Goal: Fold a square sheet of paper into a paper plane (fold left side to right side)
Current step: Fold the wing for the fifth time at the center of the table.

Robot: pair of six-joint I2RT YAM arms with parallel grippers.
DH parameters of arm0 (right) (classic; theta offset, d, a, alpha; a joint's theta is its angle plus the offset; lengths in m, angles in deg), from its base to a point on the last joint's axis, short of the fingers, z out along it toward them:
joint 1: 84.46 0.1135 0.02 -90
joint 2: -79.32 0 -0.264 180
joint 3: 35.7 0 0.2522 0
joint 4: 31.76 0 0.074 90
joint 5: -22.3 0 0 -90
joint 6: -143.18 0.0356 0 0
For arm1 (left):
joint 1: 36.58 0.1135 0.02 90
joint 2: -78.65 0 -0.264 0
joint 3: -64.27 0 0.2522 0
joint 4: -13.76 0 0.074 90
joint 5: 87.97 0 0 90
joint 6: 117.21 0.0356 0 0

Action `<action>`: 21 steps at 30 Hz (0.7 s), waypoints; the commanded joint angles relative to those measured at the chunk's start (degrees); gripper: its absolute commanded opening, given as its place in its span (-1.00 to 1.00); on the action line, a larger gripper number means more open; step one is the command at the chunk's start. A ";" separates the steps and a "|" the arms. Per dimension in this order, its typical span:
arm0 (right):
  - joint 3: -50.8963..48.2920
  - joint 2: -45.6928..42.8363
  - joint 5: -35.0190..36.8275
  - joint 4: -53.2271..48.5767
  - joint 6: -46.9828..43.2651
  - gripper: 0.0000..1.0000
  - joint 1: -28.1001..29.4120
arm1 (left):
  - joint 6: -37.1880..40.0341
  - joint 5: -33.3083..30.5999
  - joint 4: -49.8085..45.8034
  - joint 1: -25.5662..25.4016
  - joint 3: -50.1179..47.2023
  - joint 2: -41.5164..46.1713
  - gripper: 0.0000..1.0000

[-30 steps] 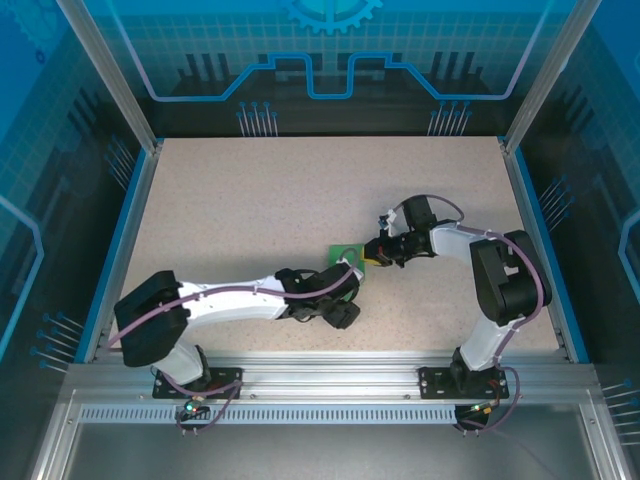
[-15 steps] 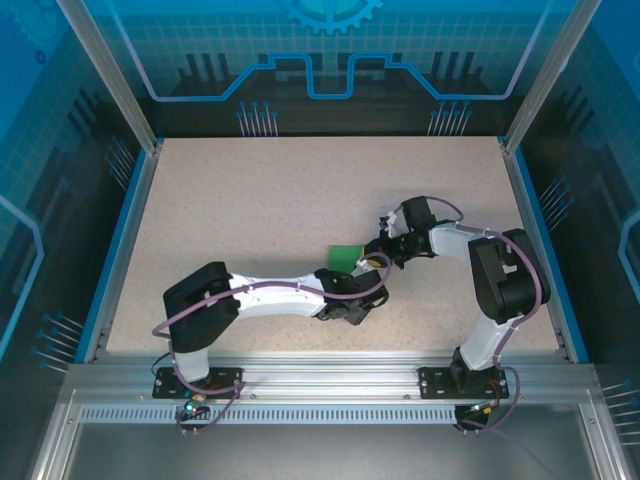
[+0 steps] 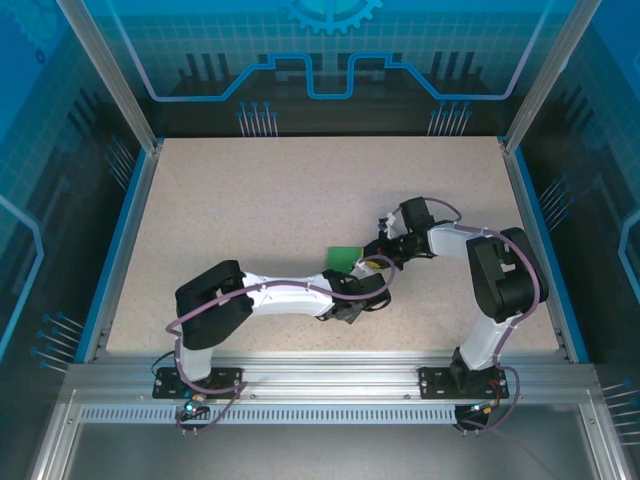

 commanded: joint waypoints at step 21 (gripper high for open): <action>1.24 -1.92 2.20 -1.64 -2.11 -0.69 -0.02 | -0.66 0.75 -1.57 0.05 1.63 -0.42 -0.77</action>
